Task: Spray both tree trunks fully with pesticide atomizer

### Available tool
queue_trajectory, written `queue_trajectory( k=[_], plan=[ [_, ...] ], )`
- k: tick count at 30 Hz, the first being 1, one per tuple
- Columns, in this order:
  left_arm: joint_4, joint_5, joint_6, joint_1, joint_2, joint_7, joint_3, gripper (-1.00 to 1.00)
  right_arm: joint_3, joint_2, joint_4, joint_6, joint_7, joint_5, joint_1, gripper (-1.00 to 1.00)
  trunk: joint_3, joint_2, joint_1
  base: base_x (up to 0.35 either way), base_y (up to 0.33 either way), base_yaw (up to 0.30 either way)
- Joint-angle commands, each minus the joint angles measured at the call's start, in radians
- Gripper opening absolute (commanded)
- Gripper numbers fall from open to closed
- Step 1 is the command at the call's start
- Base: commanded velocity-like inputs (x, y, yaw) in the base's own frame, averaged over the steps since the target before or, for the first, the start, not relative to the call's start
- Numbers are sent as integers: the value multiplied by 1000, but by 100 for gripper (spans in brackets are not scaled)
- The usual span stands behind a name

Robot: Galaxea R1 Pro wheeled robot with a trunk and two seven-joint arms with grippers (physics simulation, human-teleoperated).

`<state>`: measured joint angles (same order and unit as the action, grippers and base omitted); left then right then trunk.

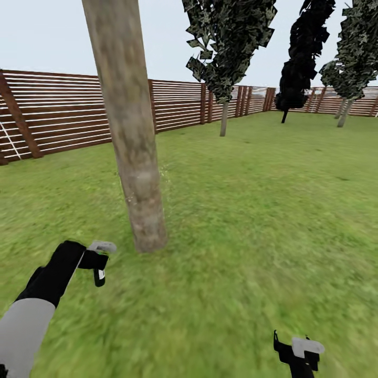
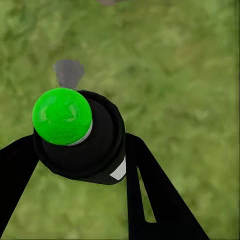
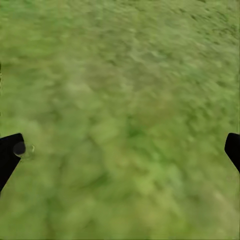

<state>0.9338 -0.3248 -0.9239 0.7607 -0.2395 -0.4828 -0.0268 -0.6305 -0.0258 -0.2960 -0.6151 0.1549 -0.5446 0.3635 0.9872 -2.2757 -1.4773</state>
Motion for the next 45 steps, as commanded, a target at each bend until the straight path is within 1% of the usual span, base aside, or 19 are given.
queue_trajectory(
  k=[1, 3, 4, 5, 6, 8, 15, 20, 21, 22, 23, 25, 28, 31, 41, 42, 43, 44, 45],
  plan=[
    [-19, -3, 36, -10, 8, 6, -1, -100, 0, 0, 0, 0, 0, 0, 0, 100, 0, 0, 0, 229, -202, 97],
    [-81, -3, 65, -19, 33, 35, -4, -100, 0, 0, 1, 0, 0, -1, 0, 100, 0, 0, 0, 229, -202, 28],
    [-100, -1, 70, -27, 36, 55, -5, -100, 0, 0, 1, 0, 0, -1, 0, 100, 0, 0, 0, 230, -202, 7],
    [-108, 4, 96, -42, 37, 68, -20, -100, 0, 0, 1, 0, 0, -1, 0, 100, 0, 0, 0, 237, -187, 2],
    [-112, 7, 152, -62, 38, 76, -84, -100, 0, 0, 2, 0, 0, -2, 0, 100, 0, 0, 0, 242, -175, 0],
    [-112, 9, 173, -93, 39, 77, -122, -100, 0, 0, 2, 0, 0, -2, 0, 100, 0, 0, 0, 243, -173, 0],
    [-110, 5, 191, -149, 49, 79, -131, -100, 0, 0, 2, 0, 0, -2, 0, 100, 0, 0, 0, 244, -172, 0],
    [-102, 9, 203, -157, 51, 80, -134, -100, 0, 0, 2, 0, 0, -2, 0, 100, 0, 0, 0, 244, -172, 0],
    [-105, 9, 236, -157, 50, 83, -140, -100, 0, 0, 2, 0, 0, -2, 0, 100, 0, 0, 0, 244, -172, 5],
    [-108, 9, 254, -158, 50, 90, -160, -100, 0, 1, 2, 0, 0, -2, 0, 100, 0, 0, 0, 244, -172, 76],
    [-109, 11, 263, -157, 52, 93, -176, -100, 0, 1, 2, 0, 0, -2, 0, 100, 0, 0, 0, 244, -172, 186],
    [-110, 10, 268, -157, 64, 95, -185, -100, 0, 1, 2, 0, 0, -2, 0, 100, 0, 0, 0, 244, -172, 249],
    [-111, 10, 273, -156, 110, 99, -186, -100, 0, 0, 3, 0, 0, -2, 0, 100, 0, 0, 0, 264, -154, 274],
    [-112, 8, 276, -157, 133, 105, -184, -100, 0, 0, 2, 0, 0, -2, 0, 100, 0, 0, 0, 284, -107, 277],
    [-86, 5, 276, -155, 139, 108, -177, -100, 0, 0, 2, 0, 0, -2, 0, 100, 0, 0, 0, 189, -73, 204],
    [-69, 6, 269, -150, 147, 107, -174, -100, 0, 0, 2, 0, 0, -2, 0, 100, 0, 0, 0, 7, -4, 6],
    [-60, 3, 264, -147, 164, 107, -158, -100, 0, 0, 2, 0, 0, -2, 0, 100, 0, 0, 0, 3, -2, 2],
    [-42, -9, 256, -143, 187, 107, -119, -100, 0, 0, 2, 0, 0, -2, 0, 100, 0, 0, 0, 1, -1, 1],
    [-35, -13, 246, -141, 190, 107, -108, -100, 0, 0, 2, 0, 0, -2, 0, 100, 0, 0, 0, 0, 0, 0]
  ],
)
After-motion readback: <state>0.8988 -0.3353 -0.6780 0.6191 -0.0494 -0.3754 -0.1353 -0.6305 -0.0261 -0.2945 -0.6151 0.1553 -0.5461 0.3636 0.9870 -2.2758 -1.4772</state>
